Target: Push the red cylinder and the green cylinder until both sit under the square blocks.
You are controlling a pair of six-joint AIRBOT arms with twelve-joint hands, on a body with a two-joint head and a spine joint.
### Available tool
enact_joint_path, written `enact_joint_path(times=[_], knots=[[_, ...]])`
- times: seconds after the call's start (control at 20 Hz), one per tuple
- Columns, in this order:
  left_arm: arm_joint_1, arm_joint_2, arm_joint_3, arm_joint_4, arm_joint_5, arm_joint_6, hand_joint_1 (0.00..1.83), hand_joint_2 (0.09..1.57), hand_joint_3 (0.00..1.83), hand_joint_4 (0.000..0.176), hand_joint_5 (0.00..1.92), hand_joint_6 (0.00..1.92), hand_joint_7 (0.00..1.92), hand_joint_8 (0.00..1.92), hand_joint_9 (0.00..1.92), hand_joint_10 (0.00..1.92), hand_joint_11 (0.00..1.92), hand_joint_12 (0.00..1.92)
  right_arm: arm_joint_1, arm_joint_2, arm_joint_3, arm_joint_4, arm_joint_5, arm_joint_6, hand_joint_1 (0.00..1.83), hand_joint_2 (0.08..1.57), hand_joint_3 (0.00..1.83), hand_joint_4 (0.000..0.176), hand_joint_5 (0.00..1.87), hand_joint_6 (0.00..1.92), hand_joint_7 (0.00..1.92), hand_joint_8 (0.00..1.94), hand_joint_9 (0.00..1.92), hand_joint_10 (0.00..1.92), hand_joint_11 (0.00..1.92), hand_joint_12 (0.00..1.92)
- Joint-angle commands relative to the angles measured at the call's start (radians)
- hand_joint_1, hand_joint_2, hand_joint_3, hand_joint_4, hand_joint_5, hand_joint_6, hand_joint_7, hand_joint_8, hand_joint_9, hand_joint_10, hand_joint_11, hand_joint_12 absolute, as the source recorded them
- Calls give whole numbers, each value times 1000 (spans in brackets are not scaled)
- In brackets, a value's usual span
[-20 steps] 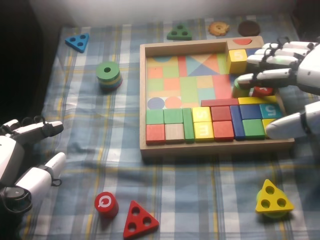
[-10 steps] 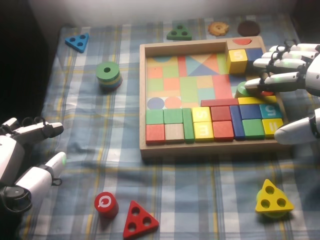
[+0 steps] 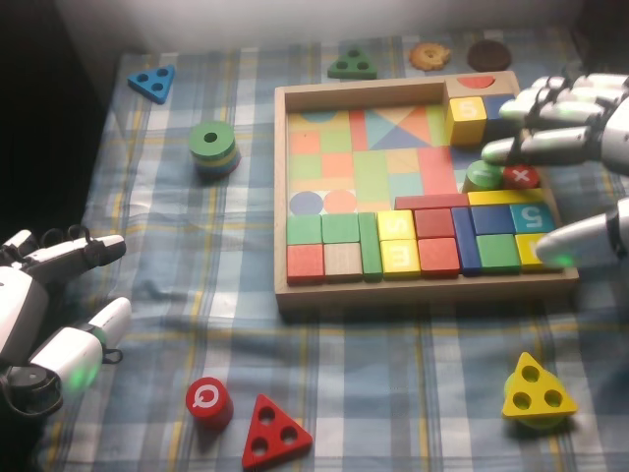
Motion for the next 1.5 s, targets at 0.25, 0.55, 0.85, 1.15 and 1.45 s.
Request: enact_joint_path(times=[0.25, 0.55, 0.85, 1.15, 1.45], knots=[[-8, 4, 4, 39, -112, -8, 662, 1373, 0, 38, 607, 4, 494, 0, 421, 0, 0, 270, 15, 41, -17, 81, 140, -49, 0, 914, 0, 160, 197, 0, 0, 0, 0, 0, 0, 0], [-7, 4, 0, 30, -129, -9, 703, 1363, 0, 36, 612, 2, 494, 2, 423, 2, 0, 293, -70, 48, -79, 315, 321, -158, 0, 933, 4, 132, 242, 17, 19, 6, 0, 0, 0, 0], [-1, 5, -6, 20, -167, -10, 705, 1373, 1, 26, 654, 2, 523, 1, 455, 3, 0, 521, -204, 78, -199, 573, 545, -438, 0, 1199, 10, 145, 290, 3, 194, 4, 88, 7, 50, 22], [-51, 13, 15, 93, -155, -11, 815, 1341, 0, 0, 729, 12, 588, 9, 504, 25, 0, 889, -540, 95, -324, 893, 1004, -490, 206, 1283, 0, 41, 532, 4, 582, 2, 545, 3, 374, 326], [-39, 0, 4, 70, -199, -12, 800, 1345, 5, 0, 704, 1, 510, 1, 406, 6, 0, 416, -620, 18, -389, 1092, 1201, -493, 163, 1240, 0, 0, 565, 0, 560, 0, 518, 4, 387, 281]])
